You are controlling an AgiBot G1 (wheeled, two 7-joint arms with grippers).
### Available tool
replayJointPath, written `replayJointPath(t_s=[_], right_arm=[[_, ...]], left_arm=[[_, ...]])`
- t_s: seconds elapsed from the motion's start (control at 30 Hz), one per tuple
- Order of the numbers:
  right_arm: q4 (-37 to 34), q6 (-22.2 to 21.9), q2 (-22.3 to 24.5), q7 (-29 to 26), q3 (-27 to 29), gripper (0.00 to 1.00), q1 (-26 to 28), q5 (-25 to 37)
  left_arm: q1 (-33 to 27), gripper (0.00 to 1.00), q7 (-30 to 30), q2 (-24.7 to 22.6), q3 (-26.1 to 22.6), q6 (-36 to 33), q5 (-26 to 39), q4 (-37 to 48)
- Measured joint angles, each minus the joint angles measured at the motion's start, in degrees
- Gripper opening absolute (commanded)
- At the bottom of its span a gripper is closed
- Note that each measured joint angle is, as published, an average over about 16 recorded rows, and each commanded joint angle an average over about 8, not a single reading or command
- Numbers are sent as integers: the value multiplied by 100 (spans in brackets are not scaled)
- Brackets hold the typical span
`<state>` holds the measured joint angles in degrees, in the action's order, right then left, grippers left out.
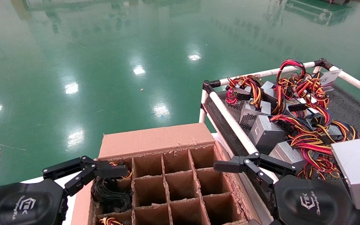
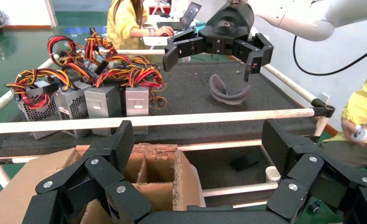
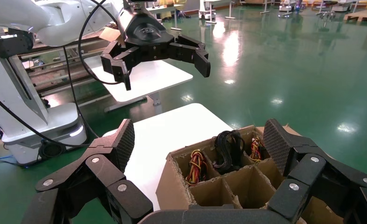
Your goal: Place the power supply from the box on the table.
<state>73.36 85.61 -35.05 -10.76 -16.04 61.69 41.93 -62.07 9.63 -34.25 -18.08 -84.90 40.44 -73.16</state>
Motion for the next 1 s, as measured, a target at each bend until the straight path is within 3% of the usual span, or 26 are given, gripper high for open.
replayJointPath(t_s=[0.2,0.23,0.47,0.5,1.0], right_arm=[[0,0,0,0,0,100,0,0],[0,0,0,0,0,100,0,0],[0,0,0,0,0,100,0,0],[0,0,0,0,0,100,0,0],[0,0,0,0,0,100,0,0]], left_arm=[[0,99,0,0,0,0,0,0],[0,90,0,0,0,0,0,0],[0,4,0,0,0,0,0,0],[0,0,0,0,0,0,0,0],[0,0,0,0,0,0,0,0]])
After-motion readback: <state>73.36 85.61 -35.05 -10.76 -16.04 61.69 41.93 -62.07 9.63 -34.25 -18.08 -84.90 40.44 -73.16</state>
